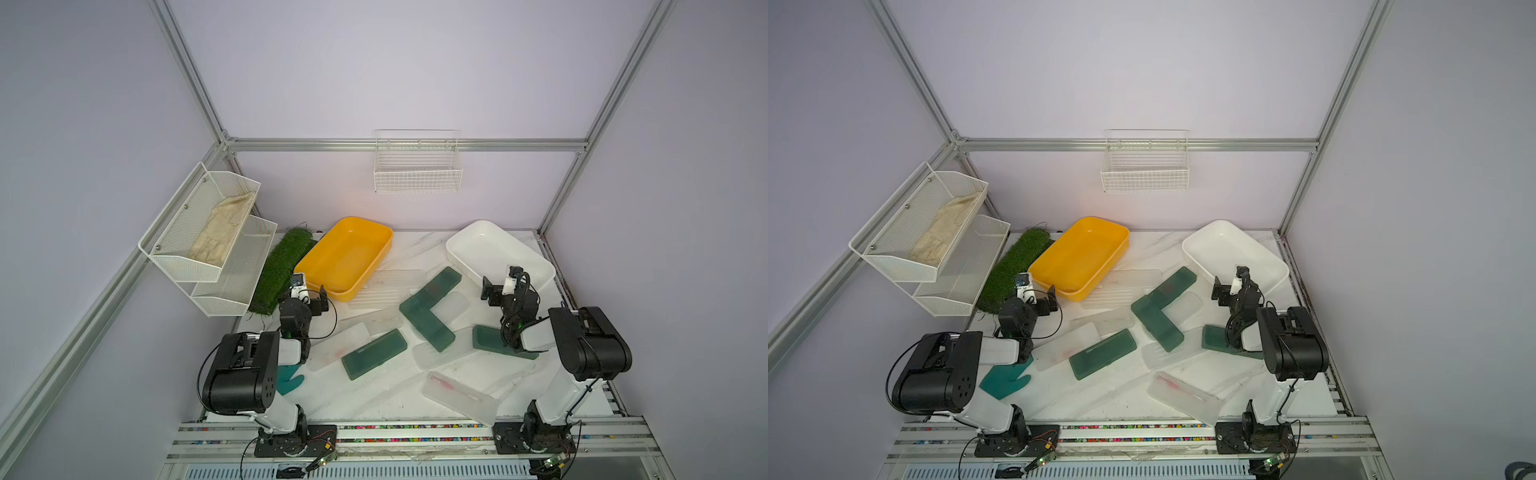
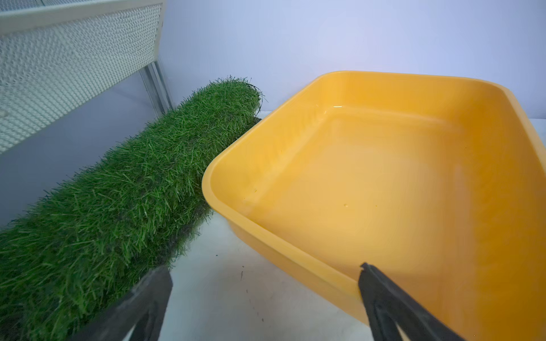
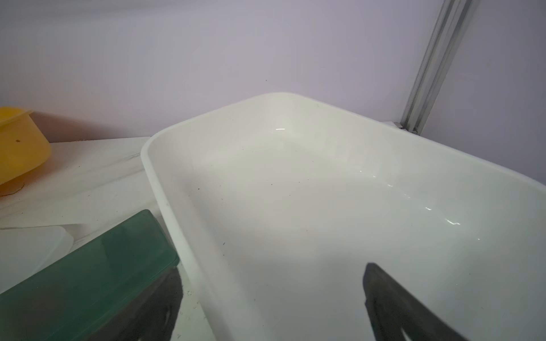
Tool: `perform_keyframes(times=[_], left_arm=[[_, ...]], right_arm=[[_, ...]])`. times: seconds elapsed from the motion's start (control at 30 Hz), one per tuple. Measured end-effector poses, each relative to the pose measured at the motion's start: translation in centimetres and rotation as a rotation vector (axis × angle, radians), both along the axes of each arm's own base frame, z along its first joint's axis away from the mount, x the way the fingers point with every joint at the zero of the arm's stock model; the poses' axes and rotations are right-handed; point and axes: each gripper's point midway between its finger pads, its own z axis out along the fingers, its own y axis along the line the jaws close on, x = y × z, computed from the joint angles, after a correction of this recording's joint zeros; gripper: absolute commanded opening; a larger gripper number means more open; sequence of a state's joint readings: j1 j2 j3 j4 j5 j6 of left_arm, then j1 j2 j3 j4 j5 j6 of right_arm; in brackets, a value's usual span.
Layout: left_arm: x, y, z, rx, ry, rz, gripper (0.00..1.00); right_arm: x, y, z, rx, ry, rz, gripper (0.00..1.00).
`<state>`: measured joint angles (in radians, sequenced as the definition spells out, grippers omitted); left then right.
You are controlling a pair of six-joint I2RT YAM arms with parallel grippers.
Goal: Place the pencil cases by color into the storage box
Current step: Pick up the pencil case from the center of the board.
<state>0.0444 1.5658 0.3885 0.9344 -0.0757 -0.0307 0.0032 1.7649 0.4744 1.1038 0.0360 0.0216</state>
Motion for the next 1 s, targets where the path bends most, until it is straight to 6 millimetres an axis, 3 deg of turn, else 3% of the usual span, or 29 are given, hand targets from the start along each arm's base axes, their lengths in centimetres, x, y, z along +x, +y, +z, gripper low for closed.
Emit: perform_keyframes(times=[0.9,1.0], left_arm=[[-0.02,0.09,-0.02,0.001,0.001,0.007,1.0],[-0.03,0.08,-0.01,0.004,0.001,0.014,1.0]], right_arm=[[-0.01,0.13,-0.03,-0.001,0.001,0.0,0.97],[-0.01,0.19,0.01,-0.005,0.0,-0.006,0.94]])
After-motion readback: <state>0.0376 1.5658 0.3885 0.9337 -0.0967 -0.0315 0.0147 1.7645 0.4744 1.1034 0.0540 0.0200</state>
